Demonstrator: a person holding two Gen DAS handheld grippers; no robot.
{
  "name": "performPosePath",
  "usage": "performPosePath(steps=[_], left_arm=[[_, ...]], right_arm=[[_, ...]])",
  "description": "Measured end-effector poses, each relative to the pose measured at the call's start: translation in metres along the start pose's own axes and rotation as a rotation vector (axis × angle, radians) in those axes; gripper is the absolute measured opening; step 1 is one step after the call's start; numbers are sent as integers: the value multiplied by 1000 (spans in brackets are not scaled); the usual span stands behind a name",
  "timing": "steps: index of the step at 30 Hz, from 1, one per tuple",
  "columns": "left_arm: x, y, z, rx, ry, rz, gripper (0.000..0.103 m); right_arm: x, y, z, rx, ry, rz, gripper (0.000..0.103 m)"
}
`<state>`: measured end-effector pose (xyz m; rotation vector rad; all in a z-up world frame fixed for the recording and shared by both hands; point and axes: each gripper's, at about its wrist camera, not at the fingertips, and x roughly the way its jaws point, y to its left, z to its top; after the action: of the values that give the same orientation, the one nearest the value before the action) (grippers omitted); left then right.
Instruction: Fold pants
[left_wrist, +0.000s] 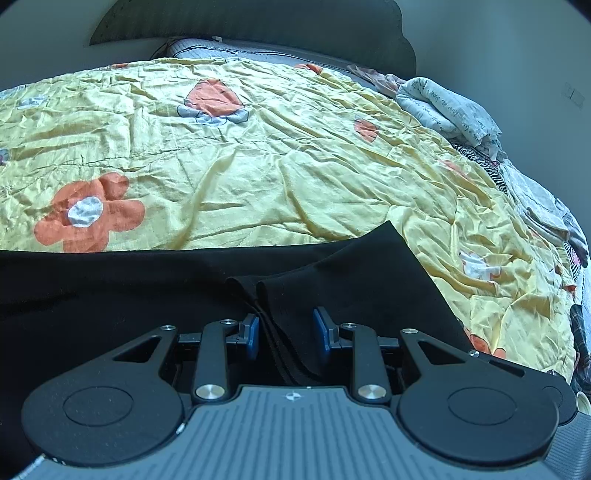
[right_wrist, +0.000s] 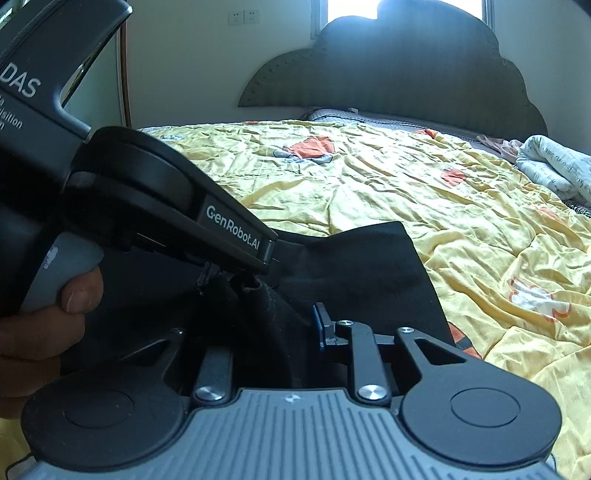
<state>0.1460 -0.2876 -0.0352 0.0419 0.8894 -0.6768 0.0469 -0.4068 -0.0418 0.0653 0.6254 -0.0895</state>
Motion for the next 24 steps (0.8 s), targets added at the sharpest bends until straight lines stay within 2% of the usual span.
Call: performPosePath(steps=[2, 3, 9, 12, 20, 24], left_arm=[[0, -1, 0, 5, -1, 3, 34], [-1, -2, 0, 10, -2, 8, 25], [-6, -3, -1, 49, -17, 29, 13], [-15, -4, 1, 88, -38, 48, 12], [-51, -2, 2, 246, -150, 210, 12], [-57, 4, -2, 266, -160, 232, 12]], right_arm=[[0, -2, 1, 2, 0, 1, 22], [-6, 2, -4, 2, -2, 0, 22], [-12, 12, -10, 24, -15, 9, 22], [-21, 16, -7, 41, -39, 47, 23], [-32, 38, 9, 25, -101, 148, 23], [-30, 50, 13, 5, -102, 170, 22]])
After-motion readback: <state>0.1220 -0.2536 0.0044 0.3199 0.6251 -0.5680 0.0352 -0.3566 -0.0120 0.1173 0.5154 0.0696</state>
